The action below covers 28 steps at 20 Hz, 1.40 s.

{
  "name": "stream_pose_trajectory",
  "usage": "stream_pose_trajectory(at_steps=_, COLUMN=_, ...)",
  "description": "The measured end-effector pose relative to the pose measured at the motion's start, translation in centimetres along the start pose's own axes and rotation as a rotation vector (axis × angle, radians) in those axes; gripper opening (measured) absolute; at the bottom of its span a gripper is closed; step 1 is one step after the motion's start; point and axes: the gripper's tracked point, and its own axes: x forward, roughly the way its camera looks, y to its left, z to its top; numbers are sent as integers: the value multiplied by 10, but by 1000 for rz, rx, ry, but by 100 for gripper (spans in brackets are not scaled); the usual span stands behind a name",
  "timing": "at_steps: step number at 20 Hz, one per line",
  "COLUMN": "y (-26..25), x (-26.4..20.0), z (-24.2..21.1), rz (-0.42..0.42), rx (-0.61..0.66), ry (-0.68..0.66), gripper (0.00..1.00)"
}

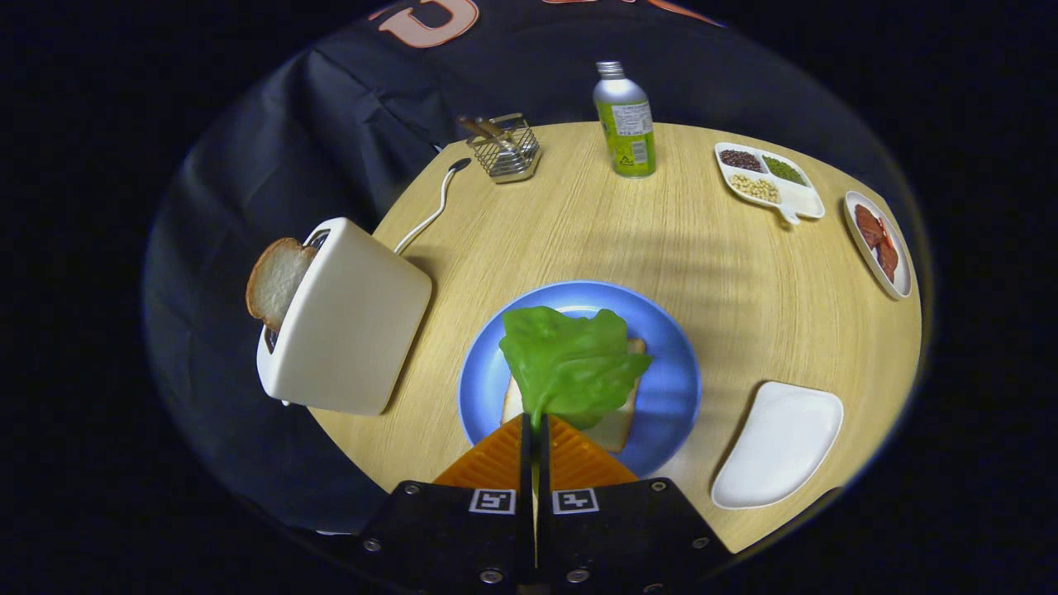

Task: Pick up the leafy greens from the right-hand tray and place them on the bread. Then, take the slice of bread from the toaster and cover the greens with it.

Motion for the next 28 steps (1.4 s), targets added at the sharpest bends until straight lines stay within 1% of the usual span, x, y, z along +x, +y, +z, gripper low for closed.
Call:
stream_pose_trajectory(at_steps=2, y=7, x=11, z=2, rz=22, rx=-16, ry=8, gripper=2)
stream_pose_trajectory(at_steps=3, y=6, x=16, z=3, rz=11, rx=-26, ry=12, gripper=2)
stream_pose_trajectory(at_steps=6, y=-20, x=28, z=1, rz=-93, rx=-66, ry=25, gripper=2)
stream_pose_trajectory(at_steps=8, y=-35, x=32, z=-6, rz=-137, rx=-63, ry=52, gripper=3)
stream_pose_trajectory(at_steps=9, y=-36, x=34, z=-5, rz=-138, rx=-56, ry=46, gripper=4)
stream_pose_trajectory(at_steps=13, y=-32, x=35, z=2, rz=-138, rx=-77, ry=18, gripper=15)
stream_pose_trajectory(at_steps=15, y=-33, x=33, z=1, rz=-162, rx=-66, ry=23, gripper=25)
stream_pose_trajectory(at_steps=16, y=-32, x=30, z=1, rz=-164, rx=-62, ry=25, gripper=36)
stream_pose_trajectory(at_steps=17, y=-28, x=27, z=4, rz=-159, rx=-68, ry=19, gripper=40)
stream_pose_trajectory(at_steps=18, y=-27, x=22, z=7, rz=-166, rx=-75, ry=4, gripper=52)
stream_pose_trajectory(at_steps=20, y=-21, x=10, z=15, rz=-183, rx=-81, ry=-17, gripper=67)
stream_pose_trajectory(at_steps=21, y=-14, x=3, z=20, rz=-173, rx=-78, ry=-25, gripper=69)
stream_pose_trajectory(at_steps=22, y=-5, x=-3, z=25, rz=-154, rx=-84, ry=-35, gripper=76)
stream_pose_trajectory(at_steps=23, y=4, x=-10, z=33, rz=-145, rx=-96, ry=-59, gripper=80)
stream_pose_trajectory(at_steps=24, y=12, x=-17, z=40, rz=-146, rx=-107, ry=-80, gripper=86)
stream_pose_trajectory(at_steps=26, y=29, x=-30, z=52, rz=-148, rx=-117, ry=-105, gripper=91)
stream_pose_trajectory(at_steps=28, y=48, x=-40, z=62, rz=-146, rx=-107, ry=-116, gripper=94)
